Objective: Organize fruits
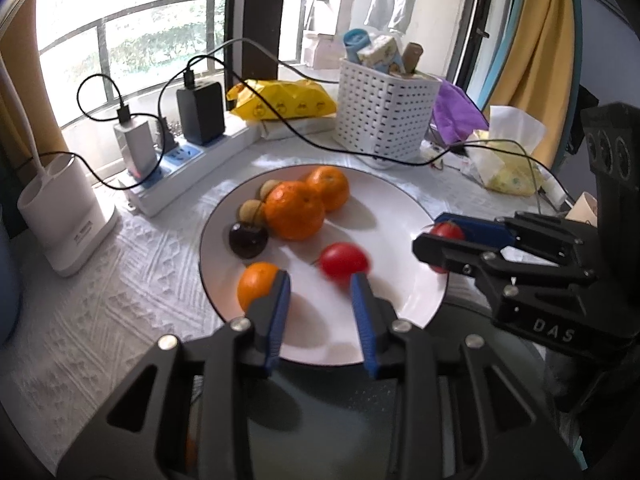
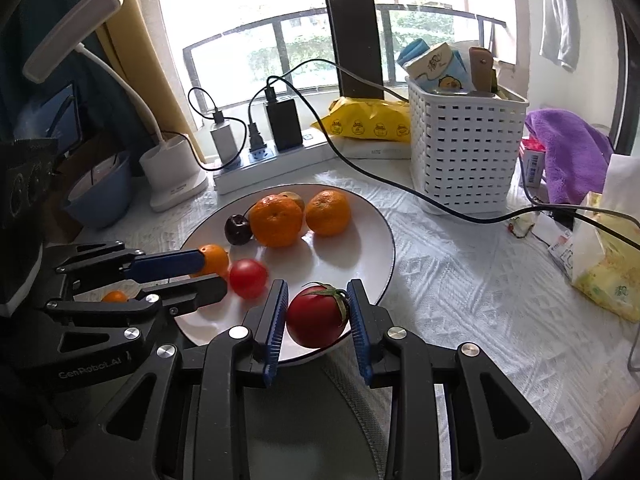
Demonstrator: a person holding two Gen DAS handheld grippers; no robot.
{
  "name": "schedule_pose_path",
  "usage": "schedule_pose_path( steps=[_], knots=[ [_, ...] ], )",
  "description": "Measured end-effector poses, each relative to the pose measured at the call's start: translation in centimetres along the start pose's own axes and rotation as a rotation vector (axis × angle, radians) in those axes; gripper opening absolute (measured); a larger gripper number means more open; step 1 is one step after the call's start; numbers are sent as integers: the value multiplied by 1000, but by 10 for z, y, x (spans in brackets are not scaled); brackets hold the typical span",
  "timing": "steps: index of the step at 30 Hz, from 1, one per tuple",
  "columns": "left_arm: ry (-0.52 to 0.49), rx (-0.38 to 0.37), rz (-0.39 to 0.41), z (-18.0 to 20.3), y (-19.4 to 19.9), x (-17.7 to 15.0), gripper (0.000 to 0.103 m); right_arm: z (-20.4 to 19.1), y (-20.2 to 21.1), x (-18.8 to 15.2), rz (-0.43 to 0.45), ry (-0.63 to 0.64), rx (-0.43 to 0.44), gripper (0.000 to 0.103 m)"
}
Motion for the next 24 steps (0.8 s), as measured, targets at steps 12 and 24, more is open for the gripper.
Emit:
schedule_pose_path(
  steps=[12,24],
  knots=[
    [15,17,55,-9,37,-9,33,-11,20,-1,26,-2,-19,40],
    [44,42,83,-25,67,-34,33,-38,39,-9,36,22,-19,40]
  ],
)
Point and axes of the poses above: each gripper's, at about its wrist camera, not at the fingertips, and y roughly against the way its jaws point, z to its right, x to its top, the point moved 5 cm from there along -y, roughly the way its jaws point, and after that the axes turned 5 degrees about -z, right-handed, at the moved point
